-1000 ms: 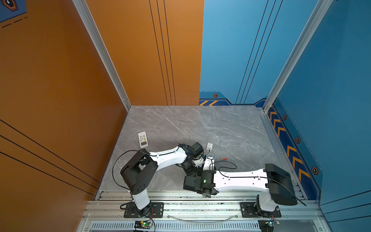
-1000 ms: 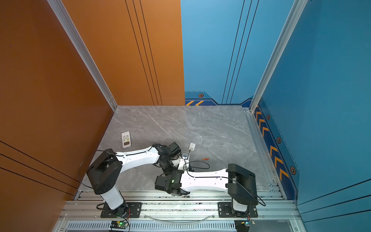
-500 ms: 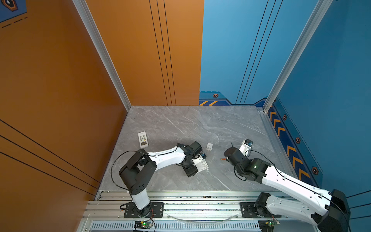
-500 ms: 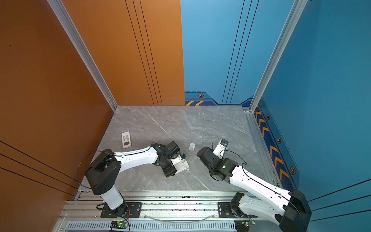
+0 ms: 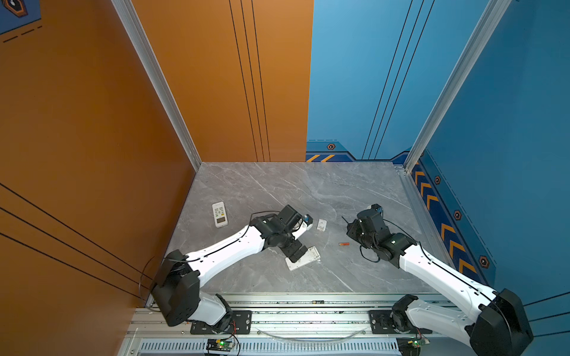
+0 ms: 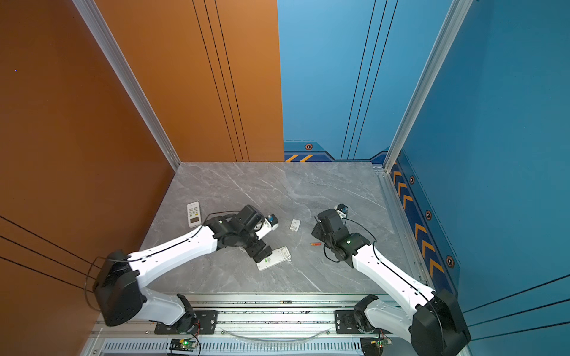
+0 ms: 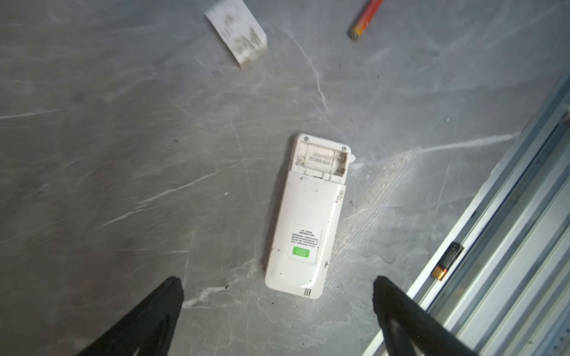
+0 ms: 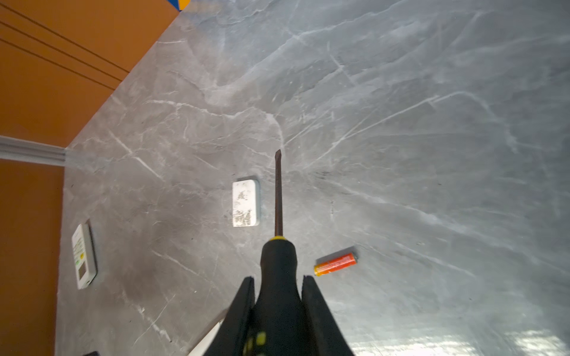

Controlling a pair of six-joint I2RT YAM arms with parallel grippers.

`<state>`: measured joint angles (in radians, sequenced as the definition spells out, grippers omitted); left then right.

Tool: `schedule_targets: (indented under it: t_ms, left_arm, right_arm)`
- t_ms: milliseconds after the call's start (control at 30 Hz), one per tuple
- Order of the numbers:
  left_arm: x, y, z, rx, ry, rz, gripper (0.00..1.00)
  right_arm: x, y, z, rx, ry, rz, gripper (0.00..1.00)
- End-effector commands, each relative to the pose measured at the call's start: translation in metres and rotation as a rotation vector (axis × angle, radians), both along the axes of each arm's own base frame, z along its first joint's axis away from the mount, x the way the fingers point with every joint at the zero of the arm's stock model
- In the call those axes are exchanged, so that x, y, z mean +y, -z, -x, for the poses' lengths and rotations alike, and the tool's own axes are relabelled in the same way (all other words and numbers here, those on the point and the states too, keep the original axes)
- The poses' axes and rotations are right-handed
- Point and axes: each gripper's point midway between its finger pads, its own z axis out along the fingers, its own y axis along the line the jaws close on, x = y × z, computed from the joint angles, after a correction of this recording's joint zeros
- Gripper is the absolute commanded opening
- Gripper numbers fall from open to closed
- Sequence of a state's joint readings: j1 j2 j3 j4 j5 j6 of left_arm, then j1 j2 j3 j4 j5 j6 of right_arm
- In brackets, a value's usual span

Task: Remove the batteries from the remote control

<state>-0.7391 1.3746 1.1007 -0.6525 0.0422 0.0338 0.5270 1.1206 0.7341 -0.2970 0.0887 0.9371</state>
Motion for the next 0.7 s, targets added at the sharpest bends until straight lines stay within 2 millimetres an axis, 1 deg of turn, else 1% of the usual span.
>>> schedule_targets:
  t_ms: [0,33,67,133,233,267,300,400,500,533,667]
  left_arm:
    - [0.044,-0.04,-0.02,0.005,-0.32,0.09,0.98]
    - [0.061,-0.051,-0.027,0.016,-0.421,0.13,0.98]
    - [0.075,-0.056,-0.031,0.027,-0.496,0.153,0.98]
    - [0.11,-0.065,-0.039,0.045,-0.66,0.184,0.98]
    - [0.146,-0.07,-0.047,0.038,-0.787,0.148,0.98]
    - [0.154,-0.07,-0.047,0.05,-0.812,0.127,0.98]
    - [0.162,-0.069,-0.048,0.063,-0.829,0.093,0.98]
    - [0.196,-0.065,-0.047,0.087,-0.939,-0.04,0.98]
    - [0.223,-0.055,-0.054,0.119,-1.022,-0.093,0.98]
    - [0.234,-0.05,-0.057,0.138,-1.059,-0.112,0.98]
    - [0.263,-0.026,-0.071,0.196,-1.107,-0.204,0.98]
  right_arm:
    - [0.031,-0.03,-0.007,-0.081,-0.178,-0.083,0.0]
    - [0.036,-0.033,-0.008,-0.088,-0.214,-0.091,0.0]
    - [0.04,-0.036,-0.008,-0.091,-0.246,-0.096,0.0]
    - [0.048,-0.037,-0.01,-0.078,-0.315,-0.106,0.0]
    - [0.055,-0.039,-0.015,-0.034,-0.384,-0.116,0.0]
    - [0.057,-0.042,-0.017,-0.029,-0.402,-0.119,0.0]
    - [0.061,-0.045,-0.018,-0.028,-0.427,-0.126,0.0]
    - [0.07,-0.054,-0.022,-0.029,-0.476,-0.134,0.0]
    - [0.082,-0.058,-0.027,-0.03,-0.522,-0.165,0.0]
    - [0.085,-0.057,-0.028,-0.023,-0.536,-0.175,0.0]
    - [0.097,-0.05,-0.032,0.02,-0.563,-0.186,0.0]
